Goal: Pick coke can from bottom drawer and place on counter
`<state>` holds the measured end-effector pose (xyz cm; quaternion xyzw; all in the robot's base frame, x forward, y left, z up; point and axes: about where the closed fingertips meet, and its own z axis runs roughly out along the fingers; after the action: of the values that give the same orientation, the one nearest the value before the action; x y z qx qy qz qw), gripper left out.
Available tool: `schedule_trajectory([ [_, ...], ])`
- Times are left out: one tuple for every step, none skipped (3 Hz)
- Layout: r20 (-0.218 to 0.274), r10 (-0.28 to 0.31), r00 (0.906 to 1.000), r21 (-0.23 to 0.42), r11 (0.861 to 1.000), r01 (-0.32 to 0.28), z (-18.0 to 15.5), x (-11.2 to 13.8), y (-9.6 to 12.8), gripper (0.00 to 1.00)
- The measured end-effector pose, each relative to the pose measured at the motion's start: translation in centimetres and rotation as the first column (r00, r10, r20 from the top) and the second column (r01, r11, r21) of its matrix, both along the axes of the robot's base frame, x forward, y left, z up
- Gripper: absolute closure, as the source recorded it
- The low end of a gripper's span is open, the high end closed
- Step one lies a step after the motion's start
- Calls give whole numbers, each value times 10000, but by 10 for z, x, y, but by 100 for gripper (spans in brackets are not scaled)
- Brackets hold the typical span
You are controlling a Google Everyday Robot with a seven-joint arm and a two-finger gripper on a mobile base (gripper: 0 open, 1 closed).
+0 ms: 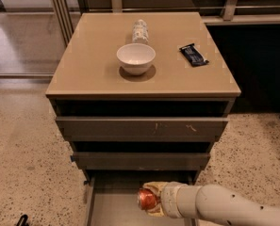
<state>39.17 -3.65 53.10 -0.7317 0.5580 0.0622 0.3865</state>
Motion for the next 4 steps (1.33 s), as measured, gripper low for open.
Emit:
schedule_trajectory([
  [346, -29, 9994, 239, 9997, 21, 16, 2, -3, 100],
  [1342, 306, 9905, 176, 9993, -333, 67, 15, 1, 100],
  [2504, 1151, 9613, -237, 9933, -1127, 137, 48, 18, 100],
  [2908, 1735, 9409, -212, 9843, -1750, 167, 75, 38, 100],
])
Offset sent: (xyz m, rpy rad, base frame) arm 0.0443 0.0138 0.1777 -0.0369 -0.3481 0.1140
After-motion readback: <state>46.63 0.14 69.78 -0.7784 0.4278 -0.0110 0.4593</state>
